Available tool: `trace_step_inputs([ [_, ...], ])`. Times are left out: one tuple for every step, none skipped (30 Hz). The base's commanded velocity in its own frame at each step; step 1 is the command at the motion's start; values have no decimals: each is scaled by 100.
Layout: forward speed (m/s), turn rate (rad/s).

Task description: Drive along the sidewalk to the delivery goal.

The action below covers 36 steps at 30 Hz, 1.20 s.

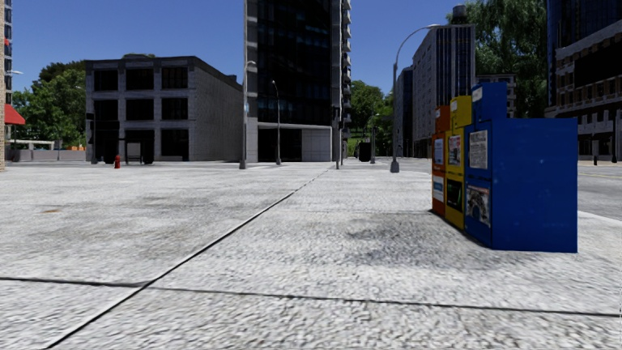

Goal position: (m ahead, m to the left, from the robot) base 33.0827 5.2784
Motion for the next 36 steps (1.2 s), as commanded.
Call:
trace_step_inputs([
  [200, 0],
  [200, 0],
  [200, 0],
  [200, 0],
  [200, 0],
  [200, 0],
  [200, 0],
  [200, 0],
  [200, 0],
  [200, 0],
  [200, 0],
  [200, 0],
  [200, 0],
  [200, 0],
  [200, 0],
  [200, 0],
  [200, 0],
  [200, 0],
  [200, 0],
  [200, 0],
  [200, 0],
  [200, 0],
  [200, 0],
  [200, 0],
  [200, 0],
  [200, 0],
  [200, 0],
  [200, 0],
  [200, 0],
  [200, 0],
  [200, 0],
  [200, 0],
  [200, 0],
  [200, 0],
  [200, 0],
  [200, 0],
])
